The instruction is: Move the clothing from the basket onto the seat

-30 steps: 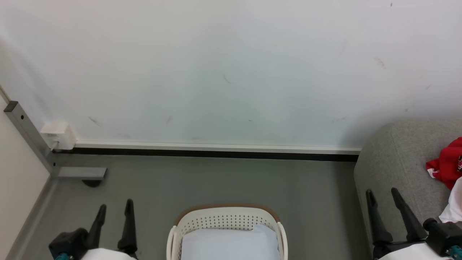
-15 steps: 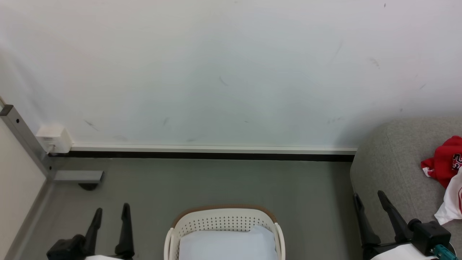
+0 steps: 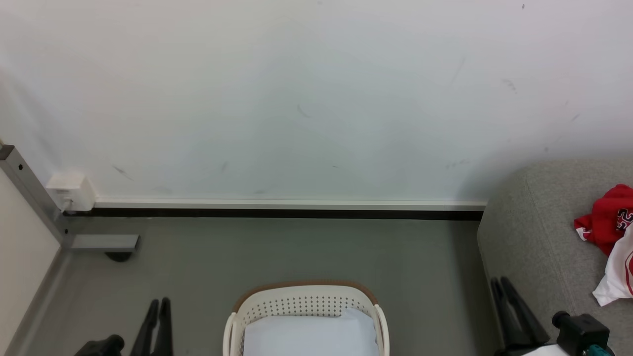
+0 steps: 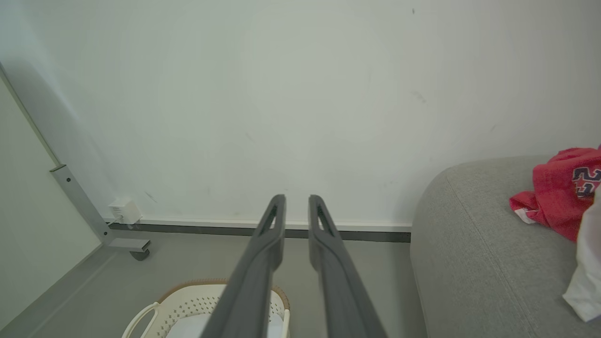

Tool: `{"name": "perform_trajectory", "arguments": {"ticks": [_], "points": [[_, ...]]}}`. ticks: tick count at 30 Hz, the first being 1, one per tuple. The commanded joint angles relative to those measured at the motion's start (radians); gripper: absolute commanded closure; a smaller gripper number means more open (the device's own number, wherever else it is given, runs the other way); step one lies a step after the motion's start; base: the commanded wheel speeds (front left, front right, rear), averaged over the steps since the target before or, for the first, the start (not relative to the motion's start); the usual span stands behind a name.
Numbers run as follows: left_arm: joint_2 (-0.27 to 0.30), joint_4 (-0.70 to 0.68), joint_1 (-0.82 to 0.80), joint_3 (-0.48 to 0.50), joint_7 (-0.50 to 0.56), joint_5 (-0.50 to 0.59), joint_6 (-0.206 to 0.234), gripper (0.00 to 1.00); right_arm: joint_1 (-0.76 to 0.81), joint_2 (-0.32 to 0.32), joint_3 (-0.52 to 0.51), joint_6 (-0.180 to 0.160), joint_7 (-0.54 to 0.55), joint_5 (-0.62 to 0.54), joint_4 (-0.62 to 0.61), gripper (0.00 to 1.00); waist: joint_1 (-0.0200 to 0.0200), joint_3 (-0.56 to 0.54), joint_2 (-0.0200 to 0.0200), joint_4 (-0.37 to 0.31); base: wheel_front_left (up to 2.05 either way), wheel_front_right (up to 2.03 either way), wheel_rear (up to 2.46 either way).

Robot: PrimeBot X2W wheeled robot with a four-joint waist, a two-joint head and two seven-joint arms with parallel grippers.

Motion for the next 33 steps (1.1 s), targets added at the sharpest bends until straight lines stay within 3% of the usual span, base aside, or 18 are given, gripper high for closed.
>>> {"name": "perform_trajectory", "arguments": {"ticks": [1, 33], "points": [[-0.001, 0.004, -0.003, 0.004, 0.005, -0.009, -0.001, 1.00, 0.001, 0.001, -0.002, 0.000, 0.003, 0.009, 0.000, 1.00, 0.0000, 0.000, 0.0000, 0.000, 0.00, 0.00, 0.00], [-0.008, -0.022, -0.037, 0.031, 0.149, -0.527, -0.030, 1.00, 0.003, 0.027, -0.119, -0.001, 0.147, 0.475, -0.050, 1.00, 0.0000, 0.013, 0.0000, 0.004, 0.00, 0.00, 0.00]]}}
